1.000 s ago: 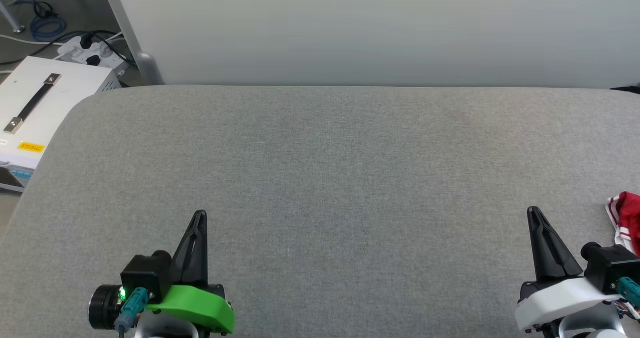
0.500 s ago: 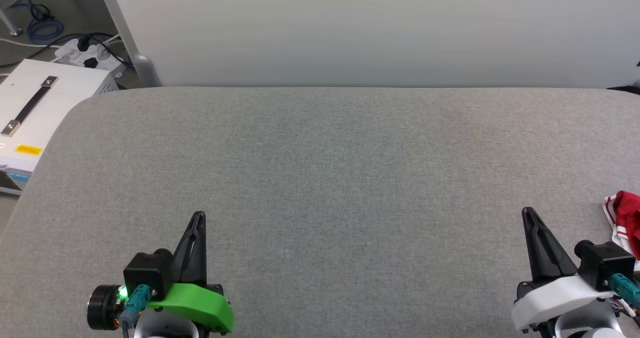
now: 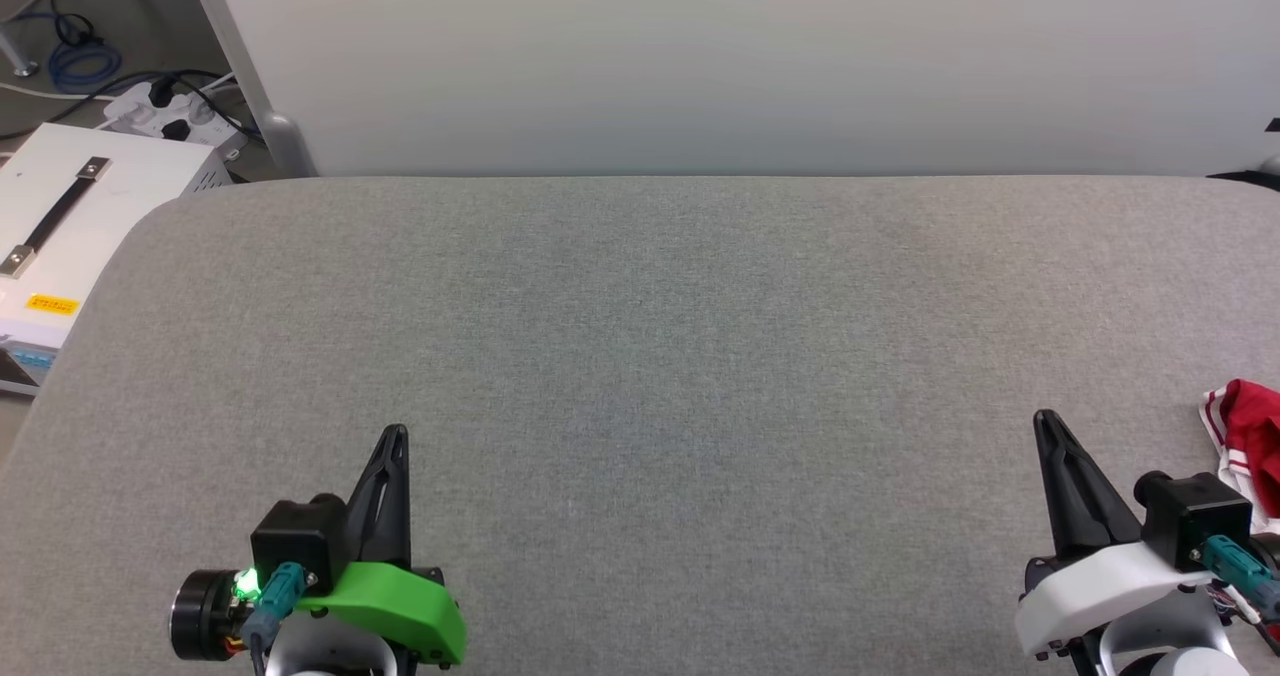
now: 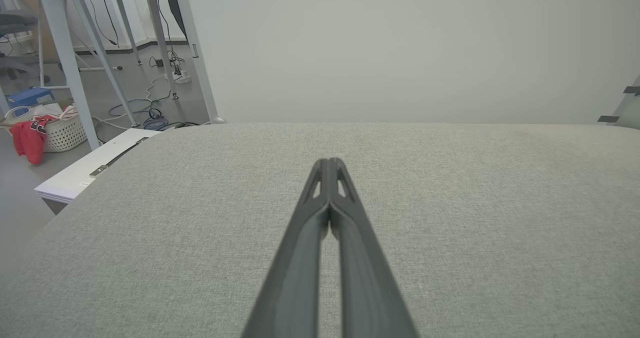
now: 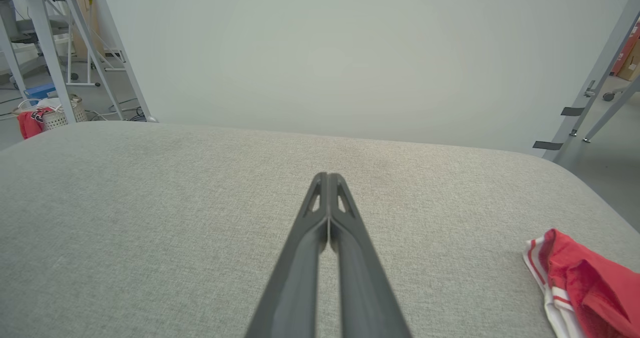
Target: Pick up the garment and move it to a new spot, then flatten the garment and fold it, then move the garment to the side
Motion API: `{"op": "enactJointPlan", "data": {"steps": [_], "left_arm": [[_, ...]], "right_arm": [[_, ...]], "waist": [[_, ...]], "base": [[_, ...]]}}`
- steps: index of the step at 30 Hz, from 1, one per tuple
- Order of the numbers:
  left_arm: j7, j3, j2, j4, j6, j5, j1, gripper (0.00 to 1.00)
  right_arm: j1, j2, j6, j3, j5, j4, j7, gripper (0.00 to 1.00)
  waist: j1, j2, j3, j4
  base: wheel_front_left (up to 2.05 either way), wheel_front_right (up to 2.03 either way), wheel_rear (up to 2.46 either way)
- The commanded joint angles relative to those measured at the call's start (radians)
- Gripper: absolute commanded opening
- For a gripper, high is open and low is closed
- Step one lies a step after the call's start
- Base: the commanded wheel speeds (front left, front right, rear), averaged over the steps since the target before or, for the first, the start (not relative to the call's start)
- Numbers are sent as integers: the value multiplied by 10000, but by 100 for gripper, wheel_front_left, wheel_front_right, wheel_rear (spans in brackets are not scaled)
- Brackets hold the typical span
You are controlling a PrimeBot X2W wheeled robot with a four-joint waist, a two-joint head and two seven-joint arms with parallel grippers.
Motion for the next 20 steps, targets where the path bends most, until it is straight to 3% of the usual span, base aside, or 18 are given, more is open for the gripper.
{"op": "enactJointPlan", "data": {"steps": [1, 20], "left_arm": [[59, 49, -54, -55, 83, 115, -207, 0], [437, 87, -68, -112, 271, 385, -273, 0]], "right_arm": [[-134, 47, -6, 38, -103, 22, 46, 0], [-225, 169, -7, 78, -449, 37, 366, 0]], "waist": [[-1, 0, -3, -7], [-1, 0, -38, -95]], "base": [[0, 0, 0], [0, 0, 0]]}}
